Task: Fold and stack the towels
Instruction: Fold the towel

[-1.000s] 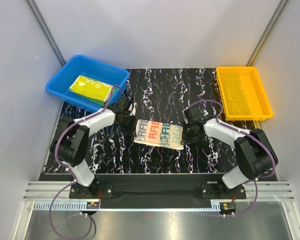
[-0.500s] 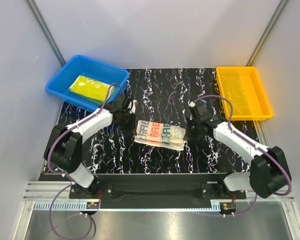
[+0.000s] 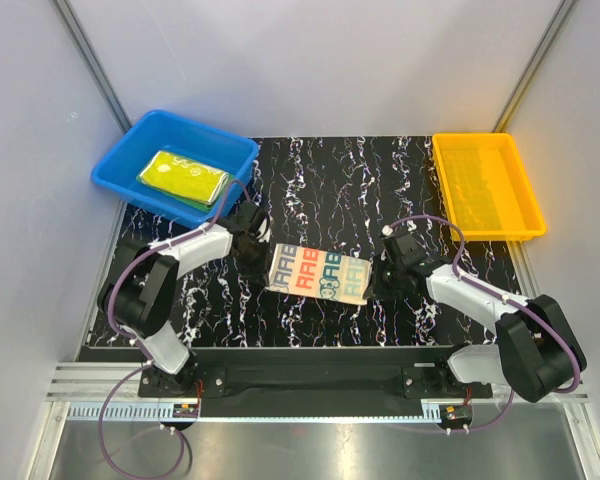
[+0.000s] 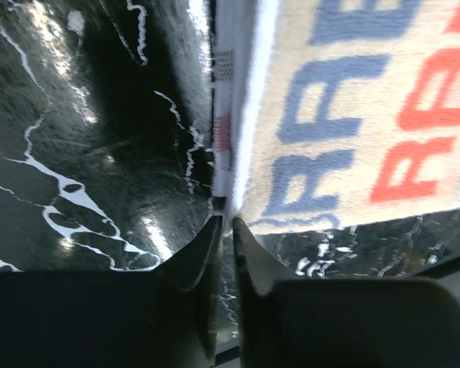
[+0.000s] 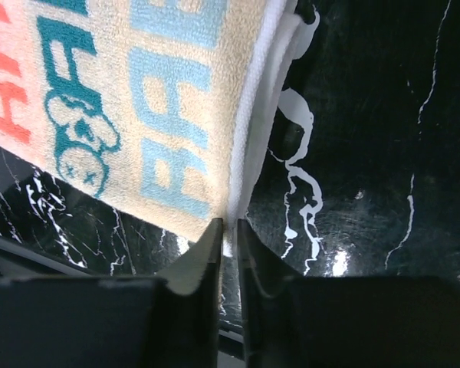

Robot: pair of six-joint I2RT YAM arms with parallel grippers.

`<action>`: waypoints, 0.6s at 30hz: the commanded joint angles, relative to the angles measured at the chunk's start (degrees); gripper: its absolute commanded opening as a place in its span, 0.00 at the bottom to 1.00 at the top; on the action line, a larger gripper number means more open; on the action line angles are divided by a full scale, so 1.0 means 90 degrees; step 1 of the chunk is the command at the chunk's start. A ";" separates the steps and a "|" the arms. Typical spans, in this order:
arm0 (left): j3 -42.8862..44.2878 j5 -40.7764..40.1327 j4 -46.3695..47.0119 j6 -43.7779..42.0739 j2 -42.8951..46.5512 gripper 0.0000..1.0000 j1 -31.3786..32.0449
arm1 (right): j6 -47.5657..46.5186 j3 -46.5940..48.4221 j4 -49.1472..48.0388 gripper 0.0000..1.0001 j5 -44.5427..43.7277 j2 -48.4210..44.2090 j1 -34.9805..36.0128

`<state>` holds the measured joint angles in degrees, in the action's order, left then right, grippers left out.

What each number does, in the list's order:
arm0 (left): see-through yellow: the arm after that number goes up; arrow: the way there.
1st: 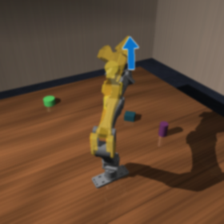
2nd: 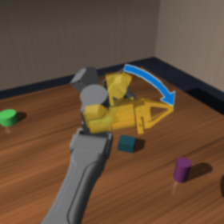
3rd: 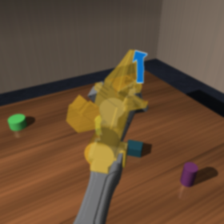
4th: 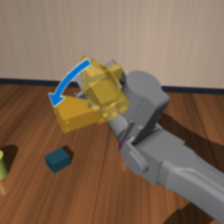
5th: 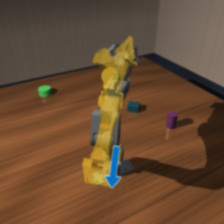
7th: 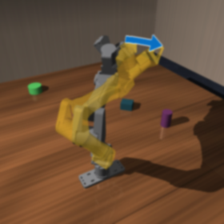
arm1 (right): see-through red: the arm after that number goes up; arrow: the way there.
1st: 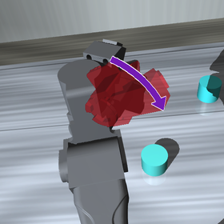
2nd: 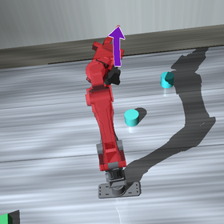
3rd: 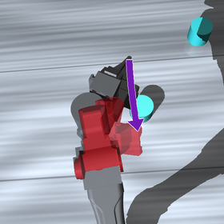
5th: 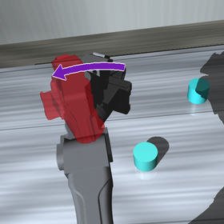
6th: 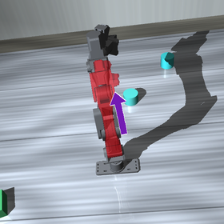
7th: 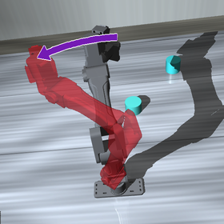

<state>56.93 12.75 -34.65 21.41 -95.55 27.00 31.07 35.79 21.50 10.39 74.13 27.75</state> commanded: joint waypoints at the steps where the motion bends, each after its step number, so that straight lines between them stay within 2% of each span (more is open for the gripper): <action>1: 0.0198 -0.0400 0.0032 -0.0006 -0.0058 0.18 -0.0022 | 0.0063 0.0056 -0.0124 0.21 -0.0129 -0.0111 0.0022; 4: 0.0567 -0.0829 -0.0308 -0.0025 0.0050 0.24 -0.0022 | 0.0219 0.0328 0.0452 0.26 -0.0489 -0.0247 0.0013; 6: 0.0754 -0.0996 -0.0397 -0.0025 0.0147 0.24 -0.0022 | 0.0268 0.0485 0.0725 0.26 -0.0549 -0.0336 0.0022; 9: 0.0940 -0.0793 -0.0184 0.0004 0.0342 0.25 -0.0003 | 0.0327 0.0749 0.0815 0.25 -0.0549 -0.0414 0.0022; 14: 0.0980 0.0320 0.0402 0.0062 0.0148 0.25 0.0017 | 0.0269 0.0985 0.0465 0.25 -0.0374 -0.0044 0.0022; 18: 0.0950 0.0215 0.0501 0.0014 -0.0310 0.24 0.0007 | 0.0415 0.0489 -0.0257 0.25 -0.0169 0.0328 0.0022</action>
<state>64.16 12.80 -32.93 21.47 -95.94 26.98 33.50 42.81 24.29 7.29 75.07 27.75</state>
